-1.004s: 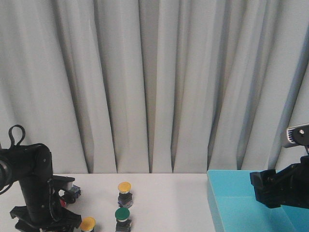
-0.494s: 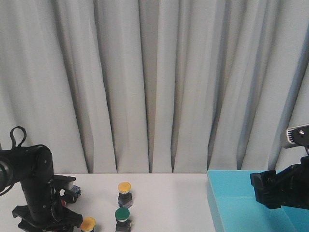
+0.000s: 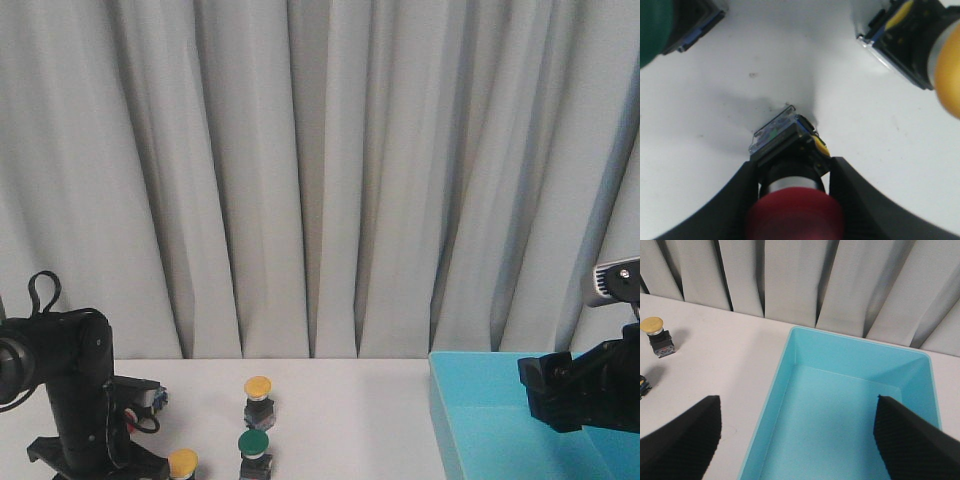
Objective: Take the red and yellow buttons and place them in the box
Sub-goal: 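Close the left gripper on the red-capped button's body and lift, then carry the red button toward the right gripper and hand it over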
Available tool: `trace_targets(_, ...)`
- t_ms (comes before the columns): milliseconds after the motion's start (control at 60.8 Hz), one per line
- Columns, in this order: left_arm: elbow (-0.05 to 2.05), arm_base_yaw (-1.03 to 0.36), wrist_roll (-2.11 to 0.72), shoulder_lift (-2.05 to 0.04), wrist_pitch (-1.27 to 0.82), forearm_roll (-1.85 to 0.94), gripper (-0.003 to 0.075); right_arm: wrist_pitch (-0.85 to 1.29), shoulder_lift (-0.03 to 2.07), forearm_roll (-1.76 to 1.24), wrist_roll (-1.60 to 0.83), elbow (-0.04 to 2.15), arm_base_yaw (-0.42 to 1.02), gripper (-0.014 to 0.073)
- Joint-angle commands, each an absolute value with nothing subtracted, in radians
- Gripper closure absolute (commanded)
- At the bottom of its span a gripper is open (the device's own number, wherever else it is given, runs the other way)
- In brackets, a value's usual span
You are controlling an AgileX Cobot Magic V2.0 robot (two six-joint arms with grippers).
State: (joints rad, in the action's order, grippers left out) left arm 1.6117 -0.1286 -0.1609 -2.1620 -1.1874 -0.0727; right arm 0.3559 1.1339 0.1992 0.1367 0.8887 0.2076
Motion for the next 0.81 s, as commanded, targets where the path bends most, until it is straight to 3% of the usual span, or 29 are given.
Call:
trace_targets(0, 1.637, -0.134, -0.213, -2.086, -1.2, -0.125, 0.0729, 0.292, 1.117, 0.213, 0.137, 0.925, 0.208, 0.0001)
trace_targets(329, 1.637, -0.134, -0.282, -1.858, -1.186, -0.236, 0.0727, 0.276, 1.117, 0.217, 0.049, 0.925, 0.209, 0.0001)
trace_targets(526, 1.638, -0.16, -0.661, -1.683, -1.14, -0.719, 0.0727, 0.216, 1.117, 0.206, -0.026, 0.925, 0.224, 0.0001)
trace_targets(675, 1.638, -0.244, -1.004, -1.631, -1.161, -0.902, 0.0727, 0.233, 1.117, 0.213, -0.174, 0.925, 0.345, 0.0001)
trace_targets(790, 1.638, -0.307, -1.062, -1.628, -1.154, -0.9, 0.0727, 0.254, 1.117, 0.213, -0.364, 0.925, 0.506, 0.0001)
